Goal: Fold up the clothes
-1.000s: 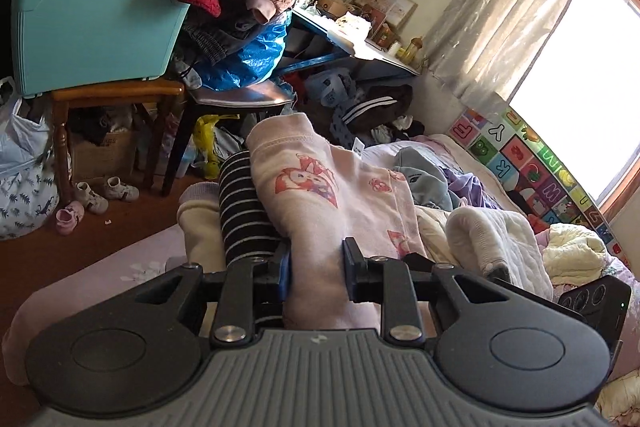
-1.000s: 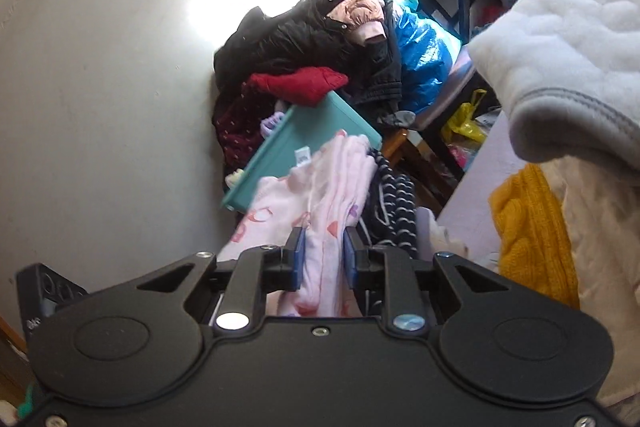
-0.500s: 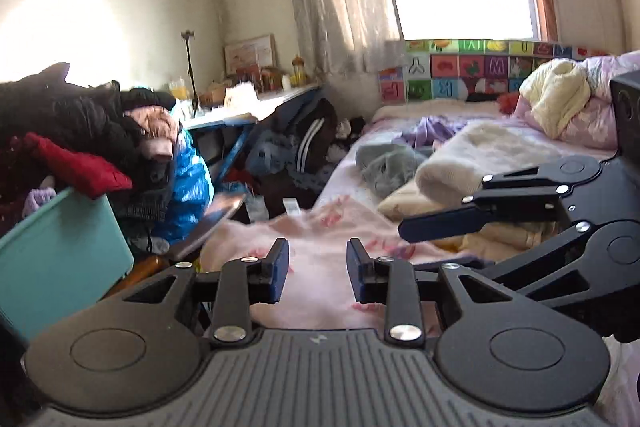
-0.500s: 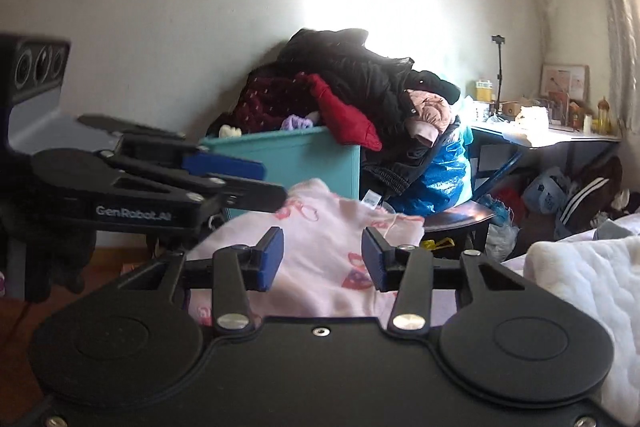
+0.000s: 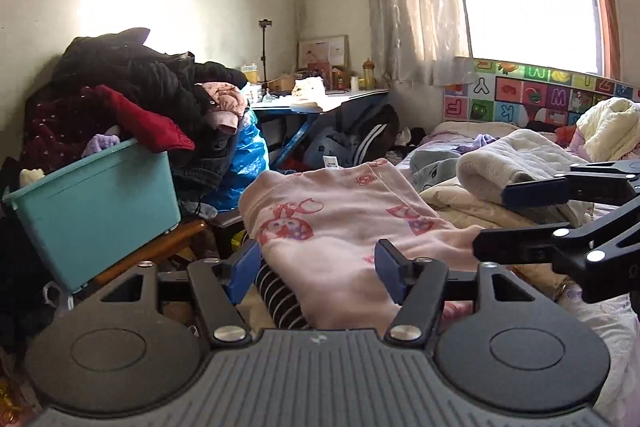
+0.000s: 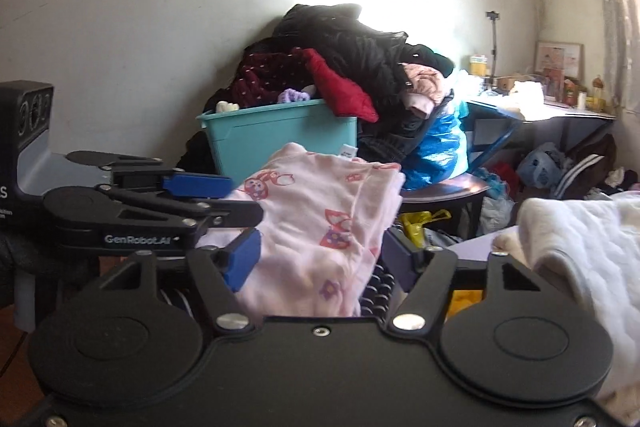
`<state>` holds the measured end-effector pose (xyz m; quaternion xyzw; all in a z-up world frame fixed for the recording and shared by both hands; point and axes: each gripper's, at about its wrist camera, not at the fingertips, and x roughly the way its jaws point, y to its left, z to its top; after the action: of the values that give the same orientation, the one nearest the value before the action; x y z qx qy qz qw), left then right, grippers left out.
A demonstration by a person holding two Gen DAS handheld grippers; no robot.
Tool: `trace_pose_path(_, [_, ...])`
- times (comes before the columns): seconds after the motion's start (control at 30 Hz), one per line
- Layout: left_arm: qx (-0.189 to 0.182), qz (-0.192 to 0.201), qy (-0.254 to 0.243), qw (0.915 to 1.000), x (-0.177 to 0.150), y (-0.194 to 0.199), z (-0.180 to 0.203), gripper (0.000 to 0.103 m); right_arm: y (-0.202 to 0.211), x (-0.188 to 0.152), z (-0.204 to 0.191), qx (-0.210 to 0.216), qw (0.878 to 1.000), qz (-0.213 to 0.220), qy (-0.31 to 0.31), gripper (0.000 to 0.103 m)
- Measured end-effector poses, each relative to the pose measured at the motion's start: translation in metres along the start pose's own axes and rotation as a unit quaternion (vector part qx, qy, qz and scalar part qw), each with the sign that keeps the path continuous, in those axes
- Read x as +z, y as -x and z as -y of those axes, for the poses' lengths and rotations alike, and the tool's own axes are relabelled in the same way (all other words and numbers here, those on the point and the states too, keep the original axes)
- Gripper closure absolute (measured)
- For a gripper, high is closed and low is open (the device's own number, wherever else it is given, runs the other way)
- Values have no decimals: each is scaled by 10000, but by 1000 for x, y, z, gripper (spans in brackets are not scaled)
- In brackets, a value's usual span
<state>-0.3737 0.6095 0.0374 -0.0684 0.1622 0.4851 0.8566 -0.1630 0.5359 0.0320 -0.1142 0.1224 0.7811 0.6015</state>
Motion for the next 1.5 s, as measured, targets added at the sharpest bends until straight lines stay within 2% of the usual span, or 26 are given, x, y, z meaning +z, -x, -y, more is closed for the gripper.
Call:
trace_pose_path(0.07, [75, -3, 267, 9996, -5, 24, 4, 31, 22, -4, -6, -162, 9996, -31, -220, 10])
trace_pose_path(0.13, [199, -44, 494, 9986, -13, 48, 11, 26, 43, -10, -17, -342, 9985, -156, -391, 3])
trace_pose_path(0.27, [443, -73, 737, 9963, -30, 98, 33, 19, 79, -22, -40, -873, 9905, -740, -763, 0])
trace_pose_path(0.33, [731, -53, 818, 9939, -41, 127, 51, 11, 101, -30, -47, -1010, 9854, -974, -962, 0])
trace_pose_path(0.4, [990, -91, 909, 9909, -51, 151, 66, 9, 130, -38, -55, -1035, 9850, -926, -1025, 0])
trace_pose_path(0.5, [902, -354, 1065, 9896, -64, 188, 86, 9, 174, -48, -69, -1184, 9844, -794, -1028, 0])
trace_pose_path(0.6, [526, -567, 1104, 9909, -78, 223, 104, 9, 210, -59, -81, -1504, 9799, -819, -1024, 0])
trace_pose_path(0.73, [626, -688, 659, 9935, -81, 251, 132, 9, 250, -79, -94, -1898, 9702, -1095, -1032, 0])
trace_pose_path(0.8, [510, -707, 487, 9950, -78, 265, 149, 9, 271, -87, -97, -1996, 9666, -1165, -1108, 0])
trace_pose_path(0.93, [131, -738, 196, 9970, -77, 281, 184, 9, 316, -103, -101, -2283, 9618, -982, -1147, 0])
trace_pose_path(1.1, [-488, -819, -197, 9952, -80, 287, 233, 9, 372, -131, -92, -2804, 9417, -961, -1591, 0])
trace_pose_path(1.2, [-988, -841, -448, 9905, -83, 284, 270, 9, 405, -147, -84, -3010, 9303, -952, -1870, 0])
trace_pose_path(1.27, [-1429, -914, -523, 9841, -86, 280, 296, 9, 428, -158, -77, -3294, 9174, -972, -2009, 0])
trace_pose_path(1.4, [-1846, -878, -813, 9755, -95, 274, 341, 9, 469, -175, -67, -3960, 8854, -1030, -2204, 0])
trace_pose_path(1.5, [-2243, -1087, -773, 9653, -99, 262, 369, 9, 493, -183, -62, -4314, 8652, -1040, -2336, 0])
